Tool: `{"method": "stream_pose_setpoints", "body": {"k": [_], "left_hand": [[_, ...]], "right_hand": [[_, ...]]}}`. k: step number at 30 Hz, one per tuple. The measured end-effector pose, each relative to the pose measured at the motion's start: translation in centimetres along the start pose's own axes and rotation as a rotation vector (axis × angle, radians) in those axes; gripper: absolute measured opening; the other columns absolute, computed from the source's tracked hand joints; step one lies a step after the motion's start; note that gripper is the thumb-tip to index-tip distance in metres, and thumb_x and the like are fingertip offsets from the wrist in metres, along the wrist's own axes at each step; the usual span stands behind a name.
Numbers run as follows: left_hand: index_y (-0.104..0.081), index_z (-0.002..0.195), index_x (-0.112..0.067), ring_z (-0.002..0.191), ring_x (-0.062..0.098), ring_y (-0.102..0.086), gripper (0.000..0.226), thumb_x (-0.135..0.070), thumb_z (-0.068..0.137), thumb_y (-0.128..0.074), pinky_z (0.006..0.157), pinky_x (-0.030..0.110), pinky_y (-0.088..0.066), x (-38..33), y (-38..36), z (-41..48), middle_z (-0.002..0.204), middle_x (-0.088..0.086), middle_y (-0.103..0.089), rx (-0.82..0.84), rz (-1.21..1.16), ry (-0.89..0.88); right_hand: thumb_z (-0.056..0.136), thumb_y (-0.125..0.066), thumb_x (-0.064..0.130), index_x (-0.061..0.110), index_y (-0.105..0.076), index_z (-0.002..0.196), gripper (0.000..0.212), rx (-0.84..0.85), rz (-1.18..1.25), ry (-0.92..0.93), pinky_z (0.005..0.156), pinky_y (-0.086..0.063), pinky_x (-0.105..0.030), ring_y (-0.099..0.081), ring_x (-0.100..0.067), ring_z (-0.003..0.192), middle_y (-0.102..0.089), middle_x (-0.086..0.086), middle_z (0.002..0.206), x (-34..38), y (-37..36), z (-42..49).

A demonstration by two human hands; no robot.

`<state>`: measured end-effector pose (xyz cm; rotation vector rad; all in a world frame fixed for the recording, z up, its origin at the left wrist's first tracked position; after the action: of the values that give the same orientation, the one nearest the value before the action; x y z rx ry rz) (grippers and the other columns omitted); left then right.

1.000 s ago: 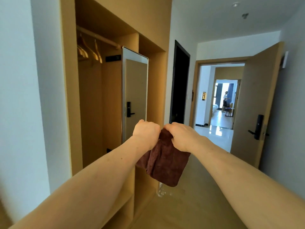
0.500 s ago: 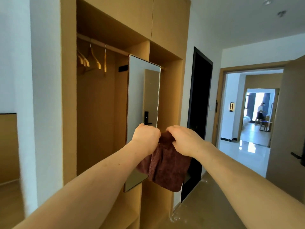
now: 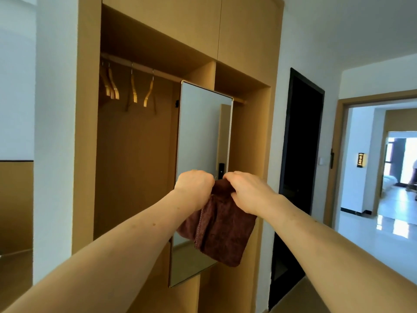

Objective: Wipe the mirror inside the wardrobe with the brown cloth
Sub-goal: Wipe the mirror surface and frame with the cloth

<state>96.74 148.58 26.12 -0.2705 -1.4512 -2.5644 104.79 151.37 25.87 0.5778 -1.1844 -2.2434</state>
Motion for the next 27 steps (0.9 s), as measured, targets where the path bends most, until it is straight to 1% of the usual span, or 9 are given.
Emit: {"method": "stream_pose_setpoints", "body": {"k": [3, 5, 7, 11, 13, 18, 20, 24, 27], "left_hand": [[-0.059, 0.096, -0.012, 0.074, 0.022, -0.049, 0.017, -0.003, 0.092, -0.046, 0.064, 0.031, -0.041, 0.3, -2.1, 2.3, 0.085, 0.003, -0.053, 0.063, 0.0, 0.021], [-0.059, 0.097, -0.012, 0.073, 0.022, -0.049, 0.015, -0.005, 0.093, -0.046, 0.063, 0.031, -0.04, 0.5, -3.7, 4.2, 0.09, 0.005, -0.057, 0.079, -0.005, 0.027], [-0.059, 0.097, -0.012, 0.073, 0.021, -0.049, 0.014, -0.007, 0.094, -0.046, 0.063, 0.03, -0.04, 0.7, -5.4, 6.3, 0.089, 0.006, -0.057, 0.089, -0.016, 0.026], [-0.051, 0.088, -0.015, 0.073, 0.023, -0.051, 0.01, -0.01, 0.095, -0.046, 0.063, 0.03, -0.041, 1.4, -8.3, 11.1, 0.082, 0.003, -0.05, 0.099, -0.034, 0.031], [-0.052, 0.089, -0.014, 0.076, 0.024, -0.053, 0.008, -0.013, 0.095, -0.047, 0.064, 0.031, -0.041, 1.8, -9.4, 13.5, 0.083, 0.003, -0.05, 0.103, -0.039, 0.025], [-0.058, 0.098, -0.011, 0.077, 0.024, -0.05, 0.013, -0.019, 0.095, -0.049, 0.065, 0.032, -0.039, 3.4, -11.4, 18.9, 0.088, 0.005, -0.055, 0.068, -0.01, 0.03], [-0.058, 0.099, -0.011, 0.076, 0.024, -0.049, 0.013, -0.02, 0.095, -0.049, 0.065, 0.032, -0.039, 3.9, -11.9, 20.7, 0.09, 0.006, -0.057, 0.062, 0.002, 0.035], [-0.058, 0.099, -0.011, 0.076, 0.023, -0.048, 0.015, -0.023, 0.096, -0.049, 0.067, 0.032, -0.04, 5.1, -11.8, 24.2, 0.09, 0.005, -0.055, 0.038, 0.031, 0.052], [-0.056, 0.095, -0.013, 0.078, 0.024, -0.05, 0.014, -0.025, 0.096, -0.05, 0.07, 0.033, -0.043, 5.8, -11.3, 26.9, 0.096, 0.008, -0.06, 0.019, 0.07, 0.077]], "right_hand": [[0.09, -0.048, 0.002, 0.015, -0.054, 0.116, 0.03, 0.034, 0.002, 0.012, 0.081, -0.051, -0.039, -0.058, -0.025, 0.097, -0.059, -0.004, 0.108, -1.4, -2.2, 2.1], [0.09, -0.049, 0.001, 0.016, -0.055, 0.116, 0.03, 0.049, 0.005, 0.016, 0.08, -0.051, -0.038, -0.058, -0.025, 0.097, -0.06, -0.004, 0.107, -2.5, -3.8, 3.8], [0.09, -0.049, 0.002, 0.016, -0.056, 0.114, 0.028, 0.062, 0.003, 0.021, 0.08, -0.052, -0.039, -0.059, -0.025, 0.096, -0.061, -0.004, 0.105, -3.9, -5.4, 5.6], [0.089, -0.049, 0.004, 0.016, -0.057, 0.108, 0.024, 0.09, 0.0, 0.02, 0.078, -0.053, -0.042, -0.059, -0.026, 0.092, -0.063, -0.005, 0.101, -6.6, -8.0, 9.7], [0.09, -0.049, 0.005, 0.016, -0.057, 0.109, 0.024, 0.098, 0.0, 0.019, 0.078, -0.053, -0.041, -0.059, -0.026, 0.092, -0.063, -0.005, 0.101, -7.8, -8.7, 11.8], [0.09, -0.049, 0.008, 0.017, -0.057, 0.108, 0.022, 0.087, 0.012, 0.03, 0.077, -0.051, -0.041, -0.058, -0.026, 0.092, -0.062, -0.004, 0.101, -10.4, -10.3, 16.5], [0.091, -0.049, 0.008, 0.018, -0.057, 0.111, 0.024, 0.081, 0.039, 0.042, 0.078, -0.051, -0.04, -0.058, -0.025, 0.092, -0.062, -0.004, 0.102, -11.1, -10.6, 18.2], [0.091, -0.05, 0.009, 0.02, -0.057, 0.113, 0.025, 0.05, 0.081, 0.085, 0.08, -0.051, -0.04, -0.059, -0.024, 0.094, -0.062, -0.003, 0.104, -12.5, -10.7, 21.6], [0.091, -0.052, 0.011, 0.022, -0.056, 0.116, 0.027, 0.007, 0.122, 0.136, 0.081, -0.051, -0.04, -0.058, -0.023, 0.097, -0.062, -0.001, 0.107, -13.9, -10.4, 24.4]]}}
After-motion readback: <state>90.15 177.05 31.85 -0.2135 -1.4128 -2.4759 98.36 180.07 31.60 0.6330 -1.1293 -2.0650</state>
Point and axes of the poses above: each hand's wrist, its own z-axis towards the middle knuckle, its own y-axis out of the back of the hand, x = y × z, the point moved 9 cm from there along z, towards the middle knuckle
